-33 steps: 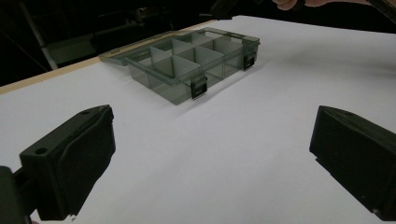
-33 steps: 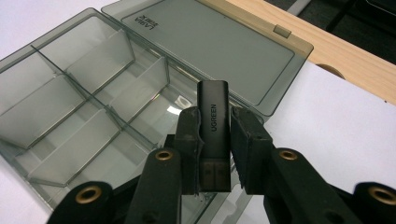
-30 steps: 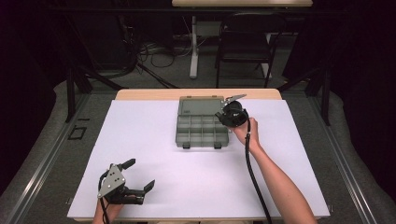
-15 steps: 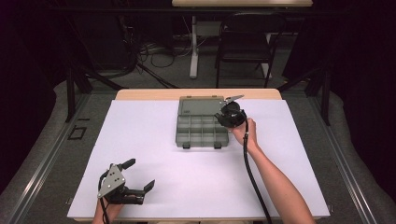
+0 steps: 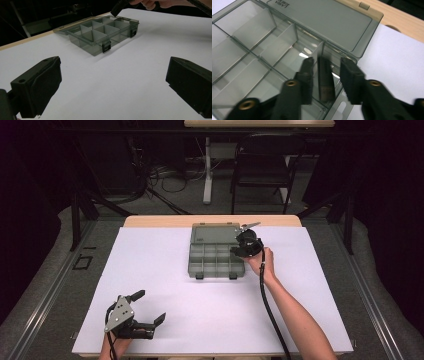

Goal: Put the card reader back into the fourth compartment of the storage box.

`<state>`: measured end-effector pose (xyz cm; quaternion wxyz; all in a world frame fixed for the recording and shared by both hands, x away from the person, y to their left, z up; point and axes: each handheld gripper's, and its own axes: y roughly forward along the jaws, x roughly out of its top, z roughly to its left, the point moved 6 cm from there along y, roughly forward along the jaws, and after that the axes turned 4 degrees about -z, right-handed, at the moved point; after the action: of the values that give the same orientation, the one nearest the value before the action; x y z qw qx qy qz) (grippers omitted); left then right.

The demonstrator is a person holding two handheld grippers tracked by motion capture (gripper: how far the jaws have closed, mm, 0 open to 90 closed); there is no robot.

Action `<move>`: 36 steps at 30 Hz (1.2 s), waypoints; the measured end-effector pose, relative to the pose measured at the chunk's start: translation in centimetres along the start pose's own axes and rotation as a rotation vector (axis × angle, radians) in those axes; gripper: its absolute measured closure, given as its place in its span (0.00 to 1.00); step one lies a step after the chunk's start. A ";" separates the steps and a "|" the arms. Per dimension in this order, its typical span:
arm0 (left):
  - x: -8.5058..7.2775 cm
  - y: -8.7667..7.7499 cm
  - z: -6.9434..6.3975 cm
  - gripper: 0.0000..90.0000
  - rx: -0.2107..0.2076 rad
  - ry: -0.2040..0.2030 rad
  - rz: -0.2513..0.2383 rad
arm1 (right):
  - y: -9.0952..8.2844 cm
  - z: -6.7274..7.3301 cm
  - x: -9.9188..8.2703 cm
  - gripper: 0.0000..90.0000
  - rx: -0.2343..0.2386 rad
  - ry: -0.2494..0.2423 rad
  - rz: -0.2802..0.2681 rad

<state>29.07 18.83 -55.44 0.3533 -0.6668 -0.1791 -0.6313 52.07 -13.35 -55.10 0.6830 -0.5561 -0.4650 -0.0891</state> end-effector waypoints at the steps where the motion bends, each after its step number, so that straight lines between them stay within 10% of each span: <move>1: 0.0 0.0 0.0 0.00 0.000 0.000 0.000 | 0.0 0.0 0.0 0.58 0.006 0.005 -0.003; 12: 0.0 -0.1 0.0 0.00 0.000 0.004 -0.003 | -2.4 0.9 -0.5 0.16 0.099 -0.003 -0.003; 36: 0.1 0.1 -0.2 0.00 -0.003 0.009 0.000 | -9.4 4.1 -3.0 0.01 0.245 -0.079 -0.059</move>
<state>29.02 18.61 -55.39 0.3533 -0.6643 -0.1763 -0.6347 42.23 -14.45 -51.15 0.7240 -0.4577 -0.5152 -0.0297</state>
